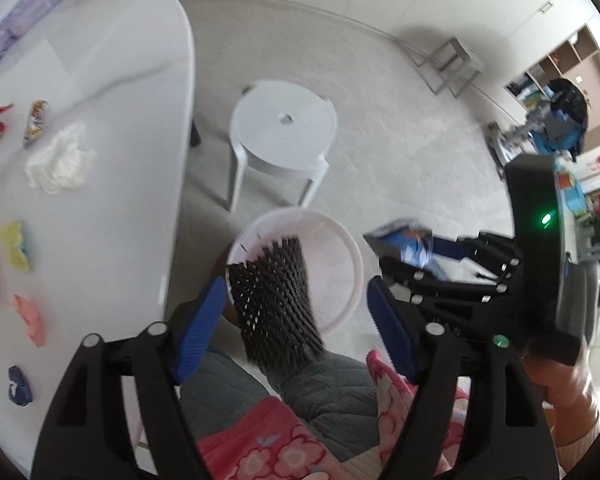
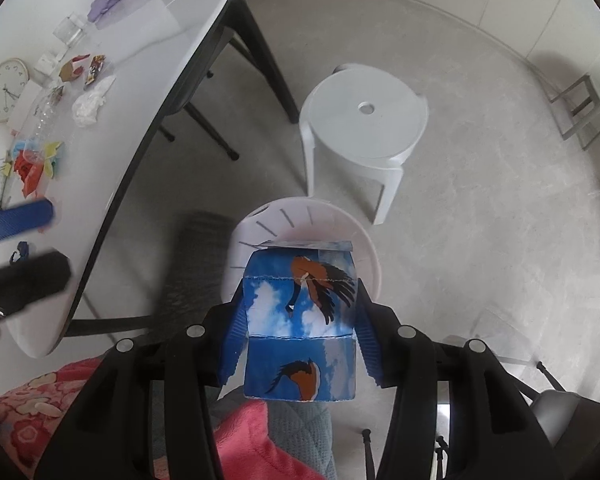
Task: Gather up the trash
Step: 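Carry both items over the white bin and open both tools to drop them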
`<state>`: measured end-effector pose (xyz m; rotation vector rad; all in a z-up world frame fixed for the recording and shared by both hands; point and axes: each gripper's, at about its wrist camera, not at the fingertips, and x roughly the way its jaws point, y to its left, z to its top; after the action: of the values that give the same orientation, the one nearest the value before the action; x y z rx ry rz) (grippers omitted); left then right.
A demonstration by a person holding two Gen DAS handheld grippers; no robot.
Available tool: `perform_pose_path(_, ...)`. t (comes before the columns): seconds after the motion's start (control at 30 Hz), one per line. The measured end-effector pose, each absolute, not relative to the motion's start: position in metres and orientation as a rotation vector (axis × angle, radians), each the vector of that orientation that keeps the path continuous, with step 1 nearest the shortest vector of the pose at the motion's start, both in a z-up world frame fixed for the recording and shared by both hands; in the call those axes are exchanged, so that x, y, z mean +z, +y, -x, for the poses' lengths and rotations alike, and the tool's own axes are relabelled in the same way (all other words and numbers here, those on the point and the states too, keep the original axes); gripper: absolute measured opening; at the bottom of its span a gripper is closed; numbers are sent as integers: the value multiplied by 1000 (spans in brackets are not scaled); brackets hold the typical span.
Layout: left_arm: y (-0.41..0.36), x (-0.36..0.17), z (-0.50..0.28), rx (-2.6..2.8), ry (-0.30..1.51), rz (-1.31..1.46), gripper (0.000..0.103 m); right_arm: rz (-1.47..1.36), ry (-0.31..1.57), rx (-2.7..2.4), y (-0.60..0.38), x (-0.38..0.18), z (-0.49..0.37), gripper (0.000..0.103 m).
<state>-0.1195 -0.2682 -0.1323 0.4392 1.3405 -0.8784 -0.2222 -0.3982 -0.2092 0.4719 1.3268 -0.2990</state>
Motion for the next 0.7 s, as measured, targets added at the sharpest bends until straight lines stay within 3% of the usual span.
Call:
perform_pose_path(0.03,-267,-128,119,-864,1328,-437,76,-473,1336,-283,-397,-212,220,57)
perform_pose_path(0.1,-264,-120,120,-839,1299,-436,82,-463,1349,-277,-396,-215,216,76)
perform_pose_path(0.2,-260,-107,119,-802,1252,-443,86,-454,1341,-297,-397,-214,215,91)
perform_pose_path(0.7,-251,-88,117,-768,1193,-392,88,-434,1258,-323,-399,-180,208,96)
